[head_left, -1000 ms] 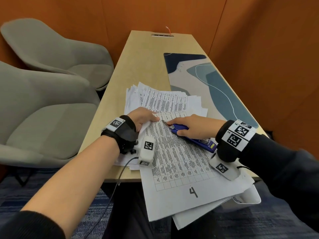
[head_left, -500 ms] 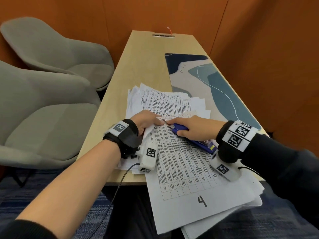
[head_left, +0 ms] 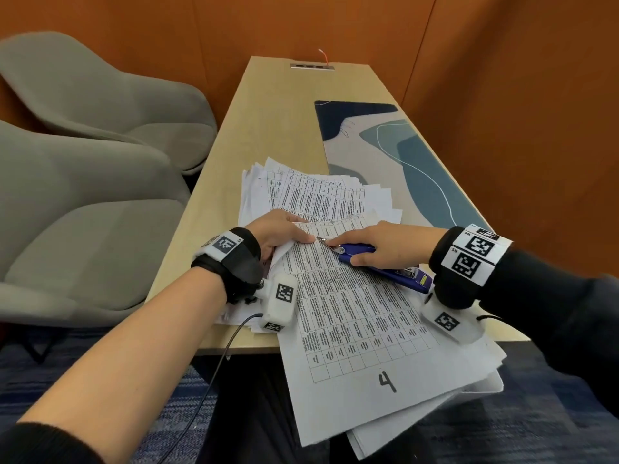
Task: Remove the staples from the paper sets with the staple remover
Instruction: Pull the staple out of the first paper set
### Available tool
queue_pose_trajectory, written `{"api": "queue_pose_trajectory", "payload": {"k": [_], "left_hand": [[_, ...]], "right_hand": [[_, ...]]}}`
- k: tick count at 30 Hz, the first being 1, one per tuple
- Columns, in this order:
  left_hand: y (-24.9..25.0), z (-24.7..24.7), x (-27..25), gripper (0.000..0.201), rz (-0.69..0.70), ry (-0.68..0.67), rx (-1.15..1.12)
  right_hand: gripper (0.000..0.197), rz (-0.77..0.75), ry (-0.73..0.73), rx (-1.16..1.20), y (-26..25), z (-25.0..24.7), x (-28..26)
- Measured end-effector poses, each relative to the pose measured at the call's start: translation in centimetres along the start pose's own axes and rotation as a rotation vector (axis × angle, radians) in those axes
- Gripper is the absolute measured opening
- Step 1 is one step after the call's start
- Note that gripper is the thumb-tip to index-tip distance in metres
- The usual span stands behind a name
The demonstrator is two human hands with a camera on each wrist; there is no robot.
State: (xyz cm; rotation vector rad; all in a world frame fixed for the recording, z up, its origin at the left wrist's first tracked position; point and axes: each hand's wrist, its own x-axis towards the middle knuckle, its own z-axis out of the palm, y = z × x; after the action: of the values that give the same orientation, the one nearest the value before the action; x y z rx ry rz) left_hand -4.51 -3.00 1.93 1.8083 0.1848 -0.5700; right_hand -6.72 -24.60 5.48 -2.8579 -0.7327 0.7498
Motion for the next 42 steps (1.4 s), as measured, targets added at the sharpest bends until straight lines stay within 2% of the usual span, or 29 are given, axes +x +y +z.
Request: {"api": "queue_pose_trajectory", "payload": {"k": [8,15,20,24,25,30,32,36,40,42], "left_hand": [[-0.1,0.0,0.3,0.017,0.017,-0.021,-0.003],[-0.3,0.1,0.4,0.016,0.027,-0.027,-0.018],[-0.3,0.0,0.2,0.021,0.041,-0.021,-0.008],[-0.5,0.1,0.2,0.027,0.036,-0.009,-0.028],[-0.5,0.1,0.2,0.026,0.043,-0.009,-0.038],[-0.7,-0.2,0.0,0.022,0.032,-0.065,-0.098],[-0.4,-0.2,-0.1,0.025,-0.013,-0.065,-0.116],[0.5,0.4,0.0,0.032,-0.089,0.069,0.057],[0.8,1.0,0.8,0.023,-0.107,0.143,0.084],[0.7,1.2,1.2,0.021,-0.093,0.180,0.093]], "right_hand": [[0.050,0.001,-0.012,-0.030,-1.0,-0.4,0.0],[0.055,0.038,0.109,-0.172,-2.4,1.5,0.2],[0.051,-0.008,0.068,0.037,-1.9,0.2,1.7],[0.045,-0.094,0.001,0.368,-1.2,-0.4,1.4],[0.045,-0.094,0.000,0.375,-1.3,-0.4,1.4],[0.058,0.015,0.036,-0.015,-2.5,-0.3,1.7],[0.062,0.007,0.072,-0.145,-3.4,0.0,1.6],[0.060,-0.006,0.158,-0.392,-4.3,0.4,1.1],[0.057,0.014,0.209,-0.738,-5.3,0.6,0.6],[0.060,0.029,0.212,-0.788,-5.3,0.9,0.8]]}}
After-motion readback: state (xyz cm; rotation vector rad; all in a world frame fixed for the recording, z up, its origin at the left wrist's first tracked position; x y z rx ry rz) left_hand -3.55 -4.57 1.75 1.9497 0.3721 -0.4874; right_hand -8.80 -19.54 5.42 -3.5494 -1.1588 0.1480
